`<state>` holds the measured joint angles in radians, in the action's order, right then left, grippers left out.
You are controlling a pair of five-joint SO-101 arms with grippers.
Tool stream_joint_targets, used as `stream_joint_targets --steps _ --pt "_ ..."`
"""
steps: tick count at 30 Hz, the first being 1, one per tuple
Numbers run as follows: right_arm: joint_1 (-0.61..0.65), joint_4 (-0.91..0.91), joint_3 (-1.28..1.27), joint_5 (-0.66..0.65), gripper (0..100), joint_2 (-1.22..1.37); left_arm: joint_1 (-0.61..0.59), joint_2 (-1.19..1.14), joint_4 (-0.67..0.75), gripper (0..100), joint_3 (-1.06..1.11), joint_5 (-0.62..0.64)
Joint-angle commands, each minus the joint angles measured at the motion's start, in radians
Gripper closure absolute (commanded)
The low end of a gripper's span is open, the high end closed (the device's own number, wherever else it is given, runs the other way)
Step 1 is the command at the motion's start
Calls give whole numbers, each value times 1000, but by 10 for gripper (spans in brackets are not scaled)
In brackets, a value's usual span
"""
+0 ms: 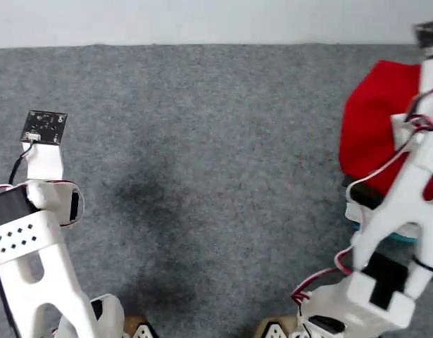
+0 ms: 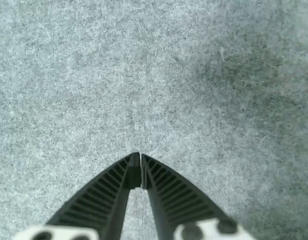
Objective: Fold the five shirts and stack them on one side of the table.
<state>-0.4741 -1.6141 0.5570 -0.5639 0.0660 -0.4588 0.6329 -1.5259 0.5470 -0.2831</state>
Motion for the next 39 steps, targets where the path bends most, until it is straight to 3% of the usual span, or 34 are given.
stream_joint_targets --steps 1,6,12,19,23,29,32,39 --pt "-81 82 61 -68 987 105 6 23 21 985 -12 -3" --pt "-140 265 68 -124 949 268 6 18 21 985 -8 -3" --pt "-189 302 68 -140 693 265 6 18 21 985 -7 -6" --pt "-142 206 66 -129 691 156 6 15 40 985 -4 -5" --pt "-71 82 66 -54 718 88 6 15 55 985 -4 -3" --pt "-19 87 9 -40 998 148 6 15 57 985 -4 -3" --pt "-8 81 -43 -38 946 231 6 15 57 985 -4 -3" --pt "13 47 -157 -38 989 371 6 15 58 985 -4 -3"
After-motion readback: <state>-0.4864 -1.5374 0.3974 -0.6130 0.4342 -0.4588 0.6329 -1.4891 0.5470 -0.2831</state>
